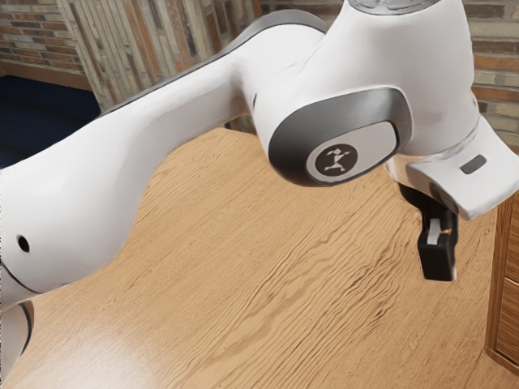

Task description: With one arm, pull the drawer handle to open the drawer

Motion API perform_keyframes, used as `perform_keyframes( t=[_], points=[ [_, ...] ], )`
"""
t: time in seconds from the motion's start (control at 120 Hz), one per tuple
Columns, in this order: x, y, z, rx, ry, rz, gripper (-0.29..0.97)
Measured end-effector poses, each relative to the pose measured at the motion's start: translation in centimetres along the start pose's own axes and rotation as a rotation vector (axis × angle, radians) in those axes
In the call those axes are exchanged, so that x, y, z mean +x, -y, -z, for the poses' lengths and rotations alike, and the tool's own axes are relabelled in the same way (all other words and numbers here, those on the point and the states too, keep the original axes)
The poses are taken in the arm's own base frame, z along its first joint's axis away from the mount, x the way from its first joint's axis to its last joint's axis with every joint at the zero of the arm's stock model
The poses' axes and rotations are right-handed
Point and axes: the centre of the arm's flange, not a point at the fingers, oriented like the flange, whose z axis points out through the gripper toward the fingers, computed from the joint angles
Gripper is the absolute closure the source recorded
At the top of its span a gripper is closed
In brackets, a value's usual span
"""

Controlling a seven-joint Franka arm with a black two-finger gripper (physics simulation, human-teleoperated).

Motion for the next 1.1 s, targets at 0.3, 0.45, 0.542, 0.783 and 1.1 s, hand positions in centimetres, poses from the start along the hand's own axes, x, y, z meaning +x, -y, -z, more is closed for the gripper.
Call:
perform_keyframes(
  t=[0.3, 0.45, 0.542, 0.783, 1.1],
  points=[
    [6.1, -4.7, 0.4, 0.069, -0.114, -0.381, 0.00],
    [8.0, -7.3, 2.0, 0.094, -0.155, -0.520, 0.00],
    [9.1, -9.2, 3.2, 0.106, -0.176, -0.596, 0.00],
    [10.1, -9.4, 2.3, 0.120, -0.206, -0.695, 0.00],
    [11.4, -8.9, -0.6, 0.125, -0.267, -0.773, 0.00]
  ],
)
